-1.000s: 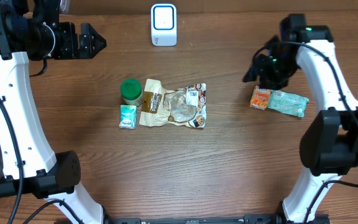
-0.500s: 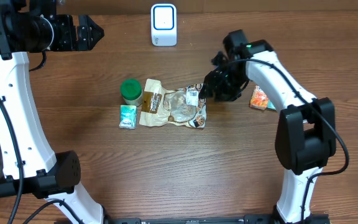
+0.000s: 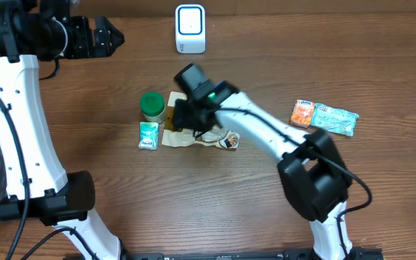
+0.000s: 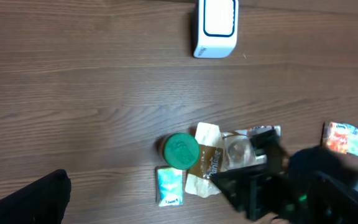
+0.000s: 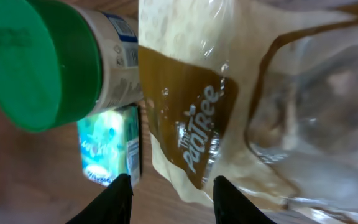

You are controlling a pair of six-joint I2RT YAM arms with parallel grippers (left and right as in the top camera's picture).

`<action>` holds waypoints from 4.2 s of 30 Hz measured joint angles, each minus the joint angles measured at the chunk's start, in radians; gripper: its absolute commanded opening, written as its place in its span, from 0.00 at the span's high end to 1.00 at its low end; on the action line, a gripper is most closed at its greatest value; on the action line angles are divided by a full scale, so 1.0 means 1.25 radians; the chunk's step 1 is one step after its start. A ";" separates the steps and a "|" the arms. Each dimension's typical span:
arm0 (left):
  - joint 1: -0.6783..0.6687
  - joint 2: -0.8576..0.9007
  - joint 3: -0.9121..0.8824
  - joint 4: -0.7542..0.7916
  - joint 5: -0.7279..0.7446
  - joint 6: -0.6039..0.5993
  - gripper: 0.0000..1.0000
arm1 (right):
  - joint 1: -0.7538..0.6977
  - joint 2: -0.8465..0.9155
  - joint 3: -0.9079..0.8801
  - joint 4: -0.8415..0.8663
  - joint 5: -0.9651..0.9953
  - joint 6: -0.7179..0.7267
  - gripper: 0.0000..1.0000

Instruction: Scan the item barcode

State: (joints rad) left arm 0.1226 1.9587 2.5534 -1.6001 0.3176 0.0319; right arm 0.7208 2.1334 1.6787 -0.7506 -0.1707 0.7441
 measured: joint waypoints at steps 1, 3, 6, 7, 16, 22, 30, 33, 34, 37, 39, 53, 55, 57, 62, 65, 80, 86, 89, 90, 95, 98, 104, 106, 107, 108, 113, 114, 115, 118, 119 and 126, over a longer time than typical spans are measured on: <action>-0.007 0.002 0.000 0.001 0.000 0.000 0.00 | 0.010 0.008 -0.001 0.002 0.020 0.015 0.60; -0.022 0.003 0.000 0.001 0.000 0.005 0.00 | 0.021 0.030 -0.009 -0.010 0.053 0.038 0.60; -0.041 0.003 0.000 0.000 0.000 0.041 0.00 | 0.018 0.041 -0.010 -0.043 0.053 0.024 0.60; -0.049 0.004 0.000 0.000 0.000 0.054 0.00 | 0.015 0.042 -0.010 -0.067 0.050 0.015 0.59; -0.155 0.064 0.000 -0.005 0.019 0.204 0.14 | -0.047 0.042 -0.009 -0.302 0.055 -0.101 0.57; -0.197 0.166 0.000 -0.016 0.040 0.252 0.96 | -0.206 0.032 -0.008 -0.329 -0.020 -0.277 0.57; -0.261 0.280 0.000 0.060 0.045 0.015 0.96 | -0.489 -0.227 0.035 -0.371 -0.179 -0.319 0.67; -0.342 0.341 0.000 0.122 -0.007 -0.094 0.96 | -0.566 -0.259 0.043 -0.420 -0.153 -0.305 0.66; -0.367 0.360 0.000 0.136 -0.040 -0.132 0.96 | -0.576 -0.257 0.041 -0.423 -0.146 -0.304 0.66; -0.447 0.430 0.000 0.164 -0.133 -0.233 0.96 | -0.610 -0.245 0.038 -0.428 -0.109 -0.302 0.65; -0.488 0.459 -0.002 0.179 -0.177 -0.262 0.96 | -0.619 -0.244 0.038 -0.429 -0.089 -0.302 0.62; -0.594 0.465 -0.005 0.169 -0.110 0.162 0.96 | -0.619 -0.244 0.038 -0.442 0.002 -0.304 0.54; -0.594 0.473 -0.005 0.154 -0.085 0.249 0.96 | -0.619 -0.244 0.038 -0.442 0.004 -0.305 0.53; -0.594 0.487 -0.005 0.155 -0.079 0.290 0.96 | -0.619 -0.244 0.038 -0.446 0.005 -0.305 0.53; -0.593 0.547 -0.005 0.179 -0.096 0.349 0.96 | -0.619 -0.244 0.038 -0.455 0.006 -0.305 0.49; -0.589 0.563 -0.005 0.194 -0.171 0.302 0.96 | -0.619 -0.244 0.038 -0.455 0.006 -0.305 0.49; -0.503 0.595 -0.004 -0.019 -0.269 -0.338 0.96 | -0.617 -0.244 0.038 -0.456 0.011 -0.305 0.48; -0.409 0.600 -0.004 -0.009 -0.137 -0.393 0.96 | -0.585 -0.244 0.038 -0.456 0.012 -0.306 0.45; -0.383 0.600 0.001 -0.008 -0.125 -0.403 0.96 | -0.563 -0.241 0.038 -0.455 -0.002 -0.305 0.45; -0.378 0.600 0.009 -0.009 -0.125 -0.404 0.96 | -0.557 -0.236 0.033 -0.447 -0.013 -0.305 0.45; -0.375 0.585 0.072 -0.010 -0.136 -0.385 0.96 | -0.532 -0.215 -0.047 -0.395 -0.077 -0.305 0.43; -0.375 0.552 0.089 -0.010 -0.140 -0.355 0.96 | -0.501 -0.209 -0.134 -0.338 -0.125 -0.306 0.43; -0.375 0.523 0.099 0.000 -0.144 -0.280 0.74 | -0.403 -0.201 -0.364 -0.106 -0.244 -0.256 0.43; -0.375 0.522 0.099 0.004 -0.146 -0.262 0.75 | -0.350 -0.201 -0.415 0.007 -0.255 -0.193 0.43; -0.374 0.522 0.099 0.002 -0.146 -0.258 0.75 | -0.327 -0.201 -0.429 0.045 -0.251 -0.163 0.43; -0.374 0.522 0.099 0.003 -0.147 -0.255 0.75 | -0.314 -0.201 -0.436 0.067 -0.243 -0.143 0.43; -0.374 0.522 0.099 -0.023 -0.146 -0.243 0.67 | -0.280 -0.201 -0.449 0.118 -0.166 -0.078 0.42; -0.374 0.522 0.099 -0.035 -0.146 -0.239 0.66 | -0.286 -0.201 -0.450 0.141 -0.165 -0.094 0.40; -0.374 0.522 0.099 -0.049 -0.139 -0.229 0.64 | -0.295 -0.201 -0.450 0.173 -0.171 -0.134 0.38; -0.374 0.522 0.099 -0.068 -0.108 -0.195 0.62 | -0.319 -0.201 -0.450 0.220 -0.190 -0.221 0.38; -0.374 0.522 0.099 -0.069 -0.091 -0.184 0.62 | -0.329 -0.201 -0.450 0.238 -0.201 -0.253 0.38; -0.374 0.522 0.099 -0.070 0.001 -0.154 0.62 | -0.370 -0.201 -0.450 0.376 -0.233 -0.335 0.38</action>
State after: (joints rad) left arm -0.3443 2.6118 2.6770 -1.6871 0.3183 -0.1604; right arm 0.2577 1.8828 1.1156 -0.2810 -0.4618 0.3248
